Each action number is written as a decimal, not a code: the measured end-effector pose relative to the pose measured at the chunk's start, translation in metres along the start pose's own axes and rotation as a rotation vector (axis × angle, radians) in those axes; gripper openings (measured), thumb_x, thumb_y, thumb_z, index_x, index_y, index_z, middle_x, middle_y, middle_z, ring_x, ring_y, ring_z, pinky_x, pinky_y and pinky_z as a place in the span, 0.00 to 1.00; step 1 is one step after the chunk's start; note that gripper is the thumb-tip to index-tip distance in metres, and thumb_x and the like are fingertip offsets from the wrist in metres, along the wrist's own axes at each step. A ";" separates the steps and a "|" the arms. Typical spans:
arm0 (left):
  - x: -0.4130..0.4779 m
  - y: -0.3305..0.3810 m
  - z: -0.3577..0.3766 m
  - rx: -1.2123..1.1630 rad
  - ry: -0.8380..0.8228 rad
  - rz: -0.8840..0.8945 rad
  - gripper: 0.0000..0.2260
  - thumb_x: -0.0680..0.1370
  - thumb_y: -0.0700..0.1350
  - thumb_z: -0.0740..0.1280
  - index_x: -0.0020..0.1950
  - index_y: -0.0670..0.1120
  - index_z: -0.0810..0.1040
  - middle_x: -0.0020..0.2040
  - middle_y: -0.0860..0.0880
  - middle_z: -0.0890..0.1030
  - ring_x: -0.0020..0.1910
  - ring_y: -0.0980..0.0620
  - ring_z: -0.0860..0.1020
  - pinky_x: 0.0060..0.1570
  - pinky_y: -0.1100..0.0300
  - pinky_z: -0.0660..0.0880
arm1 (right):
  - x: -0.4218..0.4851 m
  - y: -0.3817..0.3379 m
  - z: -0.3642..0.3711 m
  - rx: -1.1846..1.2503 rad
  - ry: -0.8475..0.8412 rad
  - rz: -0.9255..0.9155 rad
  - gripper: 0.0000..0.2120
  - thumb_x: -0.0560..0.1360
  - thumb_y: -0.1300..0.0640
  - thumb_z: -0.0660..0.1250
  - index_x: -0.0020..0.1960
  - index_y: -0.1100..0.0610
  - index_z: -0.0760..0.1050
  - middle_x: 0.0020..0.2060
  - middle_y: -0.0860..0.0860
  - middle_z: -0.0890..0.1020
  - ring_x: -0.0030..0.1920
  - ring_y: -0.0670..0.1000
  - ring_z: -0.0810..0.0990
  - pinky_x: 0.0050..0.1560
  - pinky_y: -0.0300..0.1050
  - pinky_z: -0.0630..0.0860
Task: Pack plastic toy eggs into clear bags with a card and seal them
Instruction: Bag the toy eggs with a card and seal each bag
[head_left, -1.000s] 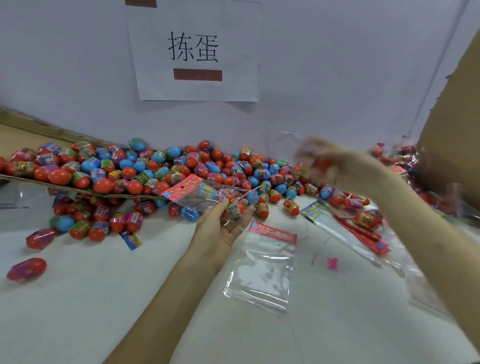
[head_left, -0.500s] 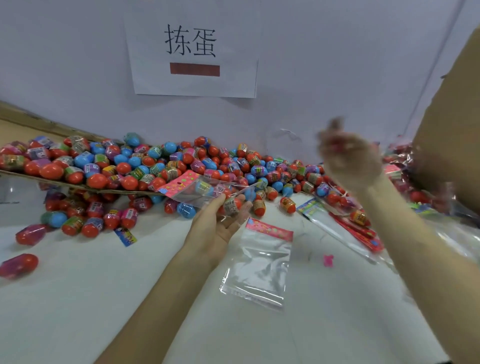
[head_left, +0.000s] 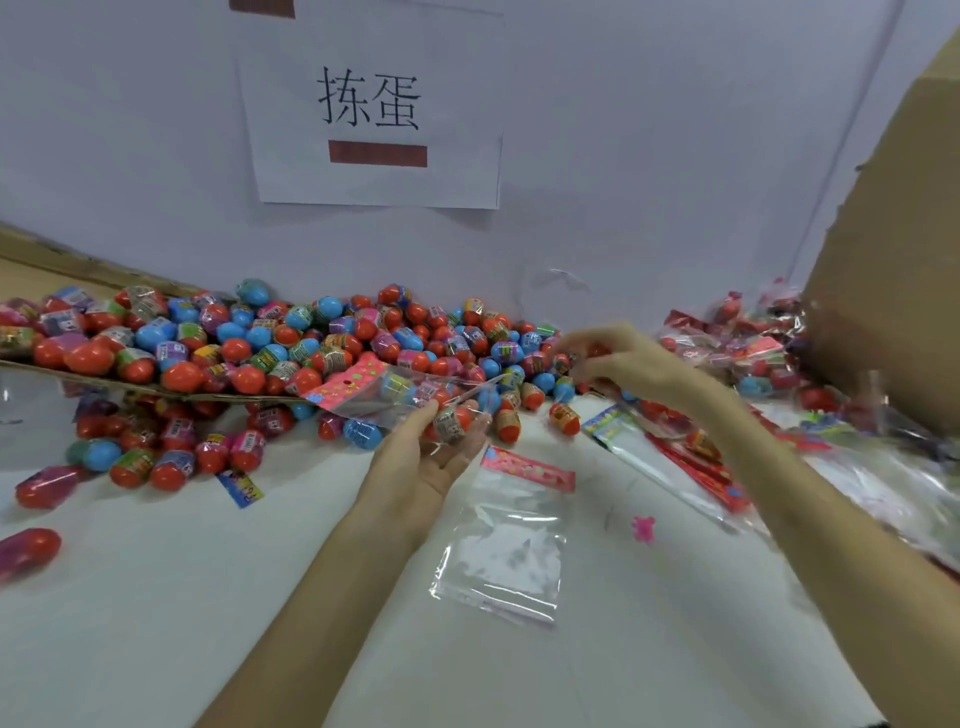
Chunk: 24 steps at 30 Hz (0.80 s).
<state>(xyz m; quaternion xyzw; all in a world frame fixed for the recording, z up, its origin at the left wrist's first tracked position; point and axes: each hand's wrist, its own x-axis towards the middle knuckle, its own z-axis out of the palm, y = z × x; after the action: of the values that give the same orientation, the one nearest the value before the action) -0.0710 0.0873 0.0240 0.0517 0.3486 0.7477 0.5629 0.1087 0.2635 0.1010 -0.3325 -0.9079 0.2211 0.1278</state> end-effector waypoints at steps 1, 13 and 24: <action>0.000 0.000 0.001 0.000 -0.009 -0.005 0.11 0.84 0.41 0.65 0.63 0.36 0.78 0.54 0.36 0.86 0.45 0.43 0.88 0.44 0.51 0.86 | -0.004 0.002 -0.001 0.203 0.206 0.015 0.13 0.73 0.65 0.68 0.49 0.49 0.81 0.33 0.59 0.76 0.30 0.53 0.71 0.32 0.48 0.71; 0.001 -0.005 -0.001 0.049 -0.042 0.004 0.17 0.84 0.42 0.65 0.71 0.36 0.73 0.56 0.37 0.86 0.52 0.41 0.87 0.46 0.51 0.85 | -0.014 -0.017 0.043 0.147 0.145 -0.109 0.04 0.78 0.53 0.73 0.44 0.49 0.83 0.30 0.37 0.80 0.26 0.40 0.75 0.28 0.30 0.70; 0.002 -0.003 -0.001 0.051 -0.013 0.009 0.16 0.84 0.42 0.65 0.70 0.36 0.74 0.55 0.37 0.86 0.49 0.42 0.87 0.41 0.53 0.85 | -0.023 0.047 0.003 -0.097 0.207 0.340 0.43 0.78 0.53 0.72 0.83 0.52 0.49 0.60 0.59 0.81 0.53 0.57 0.81 0.51 0.49 0.76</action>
<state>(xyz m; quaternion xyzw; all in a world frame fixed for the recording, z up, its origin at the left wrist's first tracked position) -0.0696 0.0888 0.0211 0.0727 0.3636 0.7407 0.5602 0.1502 0.2789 0.0736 -0.5078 -0.8302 0.1601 0.1653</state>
